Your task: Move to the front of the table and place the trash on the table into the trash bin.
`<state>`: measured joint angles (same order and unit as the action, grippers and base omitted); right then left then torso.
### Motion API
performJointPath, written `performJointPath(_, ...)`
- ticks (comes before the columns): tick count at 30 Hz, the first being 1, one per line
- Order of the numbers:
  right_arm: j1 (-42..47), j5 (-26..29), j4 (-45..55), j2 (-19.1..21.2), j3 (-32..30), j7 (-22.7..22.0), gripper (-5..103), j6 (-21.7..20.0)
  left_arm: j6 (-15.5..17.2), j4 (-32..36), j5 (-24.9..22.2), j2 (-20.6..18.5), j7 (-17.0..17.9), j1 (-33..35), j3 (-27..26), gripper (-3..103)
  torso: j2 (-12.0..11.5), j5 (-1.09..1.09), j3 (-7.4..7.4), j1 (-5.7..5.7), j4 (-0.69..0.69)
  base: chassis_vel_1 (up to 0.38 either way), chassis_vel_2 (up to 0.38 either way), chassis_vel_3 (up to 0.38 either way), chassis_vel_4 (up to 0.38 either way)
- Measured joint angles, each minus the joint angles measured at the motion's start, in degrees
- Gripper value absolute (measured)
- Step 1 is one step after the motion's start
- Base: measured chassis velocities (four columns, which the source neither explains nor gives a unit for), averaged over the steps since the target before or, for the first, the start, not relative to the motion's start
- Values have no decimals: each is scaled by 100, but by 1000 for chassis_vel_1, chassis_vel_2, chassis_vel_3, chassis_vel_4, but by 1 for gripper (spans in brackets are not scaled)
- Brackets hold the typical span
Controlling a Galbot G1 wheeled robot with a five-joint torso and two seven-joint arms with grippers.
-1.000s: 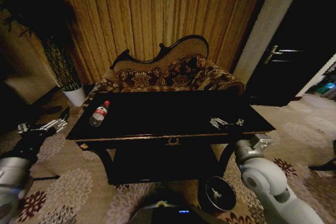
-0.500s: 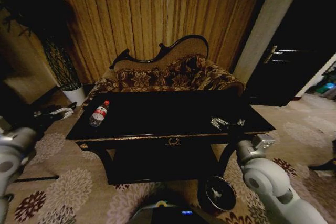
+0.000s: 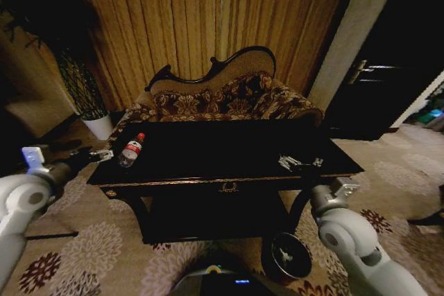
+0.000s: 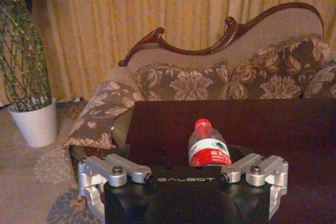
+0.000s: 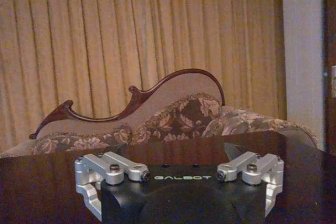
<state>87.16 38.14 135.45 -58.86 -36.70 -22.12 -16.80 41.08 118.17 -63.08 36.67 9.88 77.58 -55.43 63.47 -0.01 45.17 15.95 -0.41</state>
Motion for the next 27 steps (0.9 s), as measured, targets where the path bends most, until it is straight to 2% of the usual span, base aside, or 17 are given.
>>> performJointPath(6,-28,-16,-23,-1,3,4,100,33,-9,-156,-241,-235,298,-478,565,100,0,1,0,0,-2,0,0,0,0)
performJointPath(10,-134,44,-20,92,-45,4,100,36,-14,-197,-643,-458,710,-957,1141,100,0,1,0,0,0,0,0,0,0)
performJointPath(13,-138,46,-16,106,-26,4,100,36,-16,-213,-770,-531,808,-1117,1365,100,0,1,0,0,-2,0,0,0,0)
performJointPath(16,-175,46,-20,130,13,4,100,36,-16,-245,-949,-609,1039,-1452,1874,100,0,1,0,0,0,0,0,0,0)
performJointPath(20,-164,46,-47,164,8,0,100,36,-19,-328,-996,-589,1150,-1638,2197,100,0,1,0,0,0,0,0,0,0)
performJointPath(27,-137,54,-94,144,-19,-15,100,39,-20,-312,-996,-547,1251,-1581,2276,100,0,1,0,0,0,0,0,0,0)
